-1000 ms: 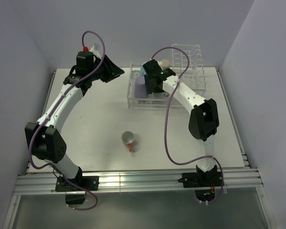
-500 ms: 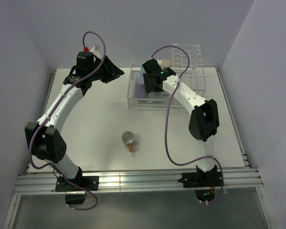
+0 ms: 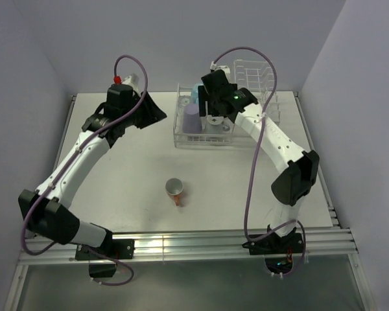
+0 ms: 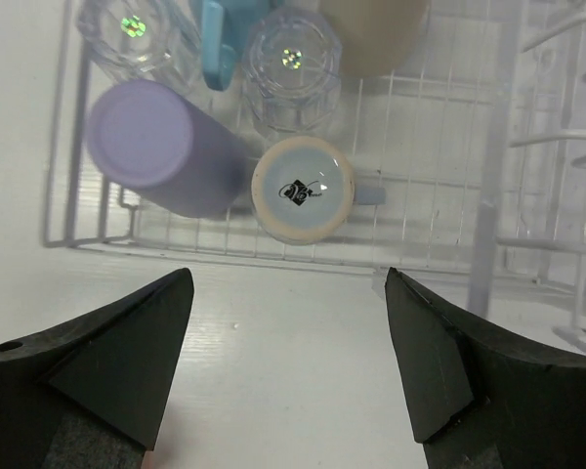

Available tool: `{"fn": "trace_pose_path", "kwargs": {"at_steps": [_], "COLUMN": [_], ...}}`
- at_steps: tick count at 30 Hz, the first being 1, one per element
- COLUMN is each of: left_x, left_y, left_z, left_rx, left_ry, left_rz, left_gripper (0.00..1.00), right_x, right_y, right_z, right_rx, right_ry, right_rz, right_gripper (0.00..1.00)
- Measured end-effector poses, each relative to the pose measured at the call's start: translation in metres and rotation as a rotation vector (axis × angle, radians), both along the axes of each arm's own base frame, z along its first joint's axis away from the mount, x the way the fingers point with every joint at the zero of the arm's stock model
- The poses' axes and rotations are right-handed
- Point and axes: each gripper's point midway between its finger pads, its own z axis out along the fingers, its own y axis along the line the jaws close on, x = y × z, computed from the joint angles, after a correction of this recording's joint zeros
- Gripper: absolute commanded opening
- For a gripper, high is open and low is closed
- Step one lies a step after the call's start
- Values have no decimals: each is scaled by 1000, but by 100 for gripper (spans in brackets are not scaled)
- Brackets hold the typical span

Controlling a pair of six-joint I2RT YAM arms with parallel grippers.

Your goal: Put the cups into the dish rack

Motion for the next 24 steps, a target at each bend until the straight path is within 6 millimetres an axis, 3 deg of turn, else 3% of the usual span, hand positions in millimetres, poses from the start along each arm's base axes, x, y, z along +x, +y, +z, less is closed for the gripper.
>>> {"fn": "trace_pose_path", "kwargs": {"at_steps": [6, 10, 13, 18, 24], "left_x": [-63, -116, -148, -187, -195], "left_y": [18, 31, 26, 16, 7], "left_z": [-24, -67, -99, -143, -161], "left_rx": [111, 182, 231, 304, 344], "left_ry": [35, 119, 182, 282, 313], "left_rz": [51, 46, 9, -48, -45], "left_gripper": [45, 44, 44, 44, 44], "right_x": [-33, -63, -81, -101, -113], "right_y": [-7, -11, -16, -22, -26], "right_z": [52, 81, 93, 94, 77], "right_rx": [77, 151, 192, 229, 226], "right_ry": [-101, -169, -204, -224, -202], "right_rz": [27, 67, 85, 99, 107], "right_gripper": [87, 87, 87, 87, 87]}}
